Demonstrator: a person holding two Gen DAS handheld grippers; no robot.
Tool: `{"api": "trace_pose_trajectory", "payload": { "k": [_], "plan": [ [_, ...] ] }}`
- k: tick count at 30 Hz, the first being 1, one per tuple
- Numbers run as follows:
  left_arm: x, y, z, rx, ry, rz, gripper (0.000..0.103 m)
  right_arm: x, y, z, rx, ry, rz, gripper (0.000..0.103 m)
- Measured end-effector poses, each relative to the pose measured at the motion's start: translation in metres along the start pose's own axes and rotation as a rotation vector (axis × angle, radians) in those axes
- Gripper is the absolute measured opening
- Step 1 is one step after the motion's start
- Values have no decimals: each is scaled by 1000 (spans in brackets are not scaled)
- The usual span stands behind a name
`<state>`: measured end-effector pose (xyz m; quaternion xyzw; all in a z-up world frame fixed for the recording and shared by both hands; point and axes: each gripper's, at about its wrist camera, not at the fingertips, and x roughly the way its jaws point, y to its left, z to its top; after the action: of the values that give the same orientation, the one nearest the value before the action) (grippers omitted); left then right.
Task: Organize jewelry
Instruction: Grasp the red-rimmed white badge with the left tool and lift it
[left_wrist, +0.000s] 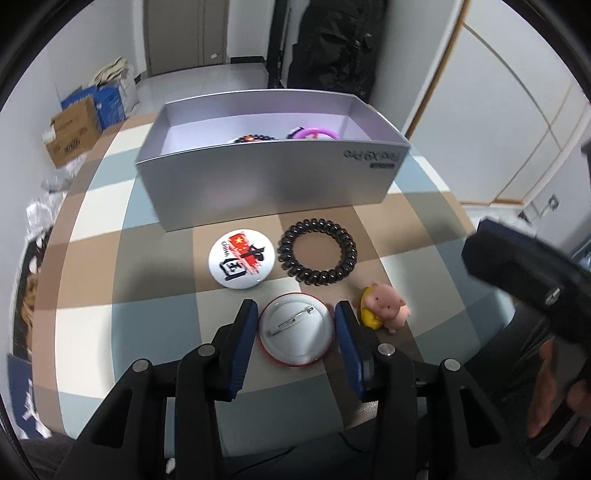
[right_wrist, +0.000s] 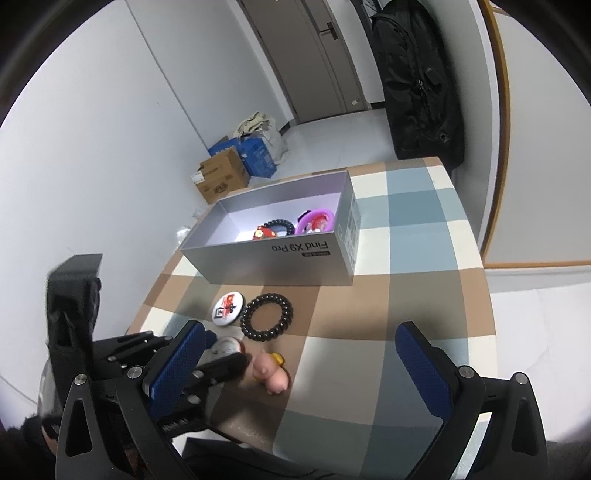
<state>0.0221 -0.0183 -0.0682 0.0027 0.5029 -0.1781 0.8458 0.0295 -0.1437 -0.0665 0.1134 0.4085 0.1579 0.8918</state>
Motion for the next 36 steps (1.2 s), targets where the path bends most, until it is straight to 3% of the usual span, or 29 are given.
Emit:
{"api": "trace_pose_trajectory", "payload": {
  "k": [16, 25, 30, 36],
  "plan": [
    [-21, 52, 5, -272, -71, -146, 37, 31, 24, -21, -156, 141, -31, 101],
    [-26, 61, 6, -283, -98, -137, 37, 46, 46, -33, -271, 181, -58, 70],
    [-27, 65, 7, -300, -108, -164, 37, 49, 48, -33, -291, 180, -77, 67],
    [-32, 59, 8, -287, -134, -207, 37, 50, 49, -31, -292, 176, -100, 44]
  ]
}}
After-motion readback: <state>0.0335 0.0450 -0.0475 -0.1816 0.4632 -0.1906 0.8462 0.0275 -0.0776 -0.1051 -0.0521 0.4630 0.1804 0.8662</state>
